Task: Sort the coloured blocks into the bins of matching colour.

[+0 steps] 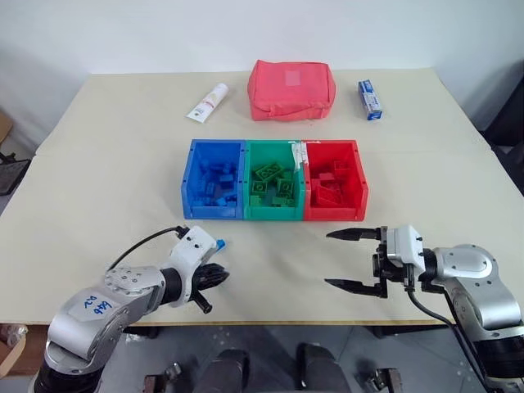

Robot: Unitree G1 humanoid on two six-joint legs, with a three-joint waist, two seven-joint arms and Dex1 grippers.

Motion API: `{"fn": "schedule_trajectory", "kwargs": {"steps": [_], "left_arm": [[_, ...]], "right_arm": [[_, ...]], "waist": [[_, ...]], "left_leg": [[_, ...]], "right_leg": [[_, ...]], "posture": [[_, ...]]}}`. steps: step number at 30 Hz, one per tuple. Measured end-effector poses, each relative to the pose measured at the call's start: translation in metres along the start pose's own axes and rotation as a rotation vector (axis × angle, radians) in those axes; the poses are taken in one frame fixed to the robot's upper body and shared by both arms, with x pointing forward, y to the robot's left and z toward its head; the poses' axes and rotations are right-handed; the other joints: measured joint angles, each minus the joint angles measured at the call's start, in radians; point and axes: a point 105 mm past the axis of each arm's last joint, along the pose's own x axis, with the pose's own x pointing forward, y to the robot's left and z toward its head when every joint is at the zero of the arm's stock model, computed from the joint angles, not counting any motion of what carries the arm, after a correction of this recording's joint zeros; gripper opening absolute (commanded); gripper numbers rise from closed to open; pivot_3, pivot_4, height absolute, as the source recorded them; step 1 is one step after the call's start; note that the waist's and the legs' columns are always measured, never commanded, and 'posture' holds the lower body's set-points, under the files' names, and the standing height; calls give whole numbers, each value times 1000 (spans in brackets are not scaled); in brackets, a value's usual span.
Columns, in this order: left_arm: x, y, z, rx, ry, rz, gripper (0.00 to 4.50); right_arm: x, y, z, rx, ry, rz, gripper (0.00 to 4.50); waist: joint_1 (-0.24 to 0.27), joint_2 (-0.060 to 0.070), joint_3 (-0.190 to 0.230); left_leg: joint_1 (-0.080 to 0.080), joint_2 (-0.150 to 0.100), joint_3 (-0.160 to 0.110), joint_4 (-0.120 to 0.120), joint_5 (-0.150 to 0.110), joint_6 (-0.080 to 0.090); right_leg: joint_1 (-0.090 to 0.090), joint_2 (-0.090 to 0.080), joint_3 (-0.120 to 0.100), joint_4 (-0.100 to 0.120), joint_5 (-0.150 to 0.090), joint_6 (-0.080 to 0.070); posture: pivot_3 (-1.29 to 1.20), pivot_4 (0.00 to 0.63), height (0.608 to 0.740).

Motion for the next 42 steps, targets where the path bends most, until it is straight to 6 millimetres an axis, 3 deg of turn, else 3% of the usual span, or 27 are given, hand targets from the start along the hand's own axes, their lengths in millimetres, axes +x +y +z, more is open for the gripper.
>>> {"fn": "schedule_trajectory", "kwargs": {"steps": [6,8,12,17,22,28,35,38,42], "left_arm": [[-17,14,35,96,-237,-60,395],[-23,26,57,107,-360,-46,395],[-25,76,111,120,-610,116,395],[5,103,123,70,-657,161,395],[27,104,132,93,-635,87,395],[33,108,127,85,-589,51,2252],[19,111,115,137,-559,63,4461],[3,117,101,144,-547,89,4488],[-47,118,77,242,-549,95,4488]], "right_arm": [[-5,0,-2,28,4,-43,4500],[-7,-1,-2,27,5,-65,4500],[-4,-8,5,23,-49,-149,4500],[-6,-20,9,20,-101,-282,4500],[-6,-23,18,23,-144,-369,4500],[-5,-20,26,47,-169,-396,4500],[-4,-20,27,51,-164,-374,4500],[-3,-22,31,27,-153,-336,4500],[1,-19,33,14,-127,-240,4500]], "waist": [[0,0,0],[1,0,0],[7,0,0],[1,-1,1],[-3,-1,1],[-3,-1,1],[-6,-1,1],[-11,-1,1],[-28,-1,1]], "left_leg": [[0,0,0,0,0,0],[0,0,0,1,0,0],[0,-1,-1,2,0,0],[-1,-1,-1,1,0,1],[-2,-1,0,1,0,1],[-2,-1,0,4,0,0],[-2,-1,0,2,0,0],[-2,0,0,2,0,0],[-1,0,0,0,0,0]], "right_leg": [[0,0,0,-1,0,0],[1,0,-1,-1,0,0],[2,0,-2,0,1,1],[0,0,-2,-1,1,1],[-1,0,-1,0,1,1],[-1,0,-1,3,1,1],[-2,0,0,3,1,1],[-2,0,0,3,1,1],[-2,0,0,2,0,1]], "posture": [[0,150,740],[0,150,740],[0,150,740],[0,150,740],[0,150,740],[0,150,740],[0,150,740],[0,150,740],[0,150,740]]}}
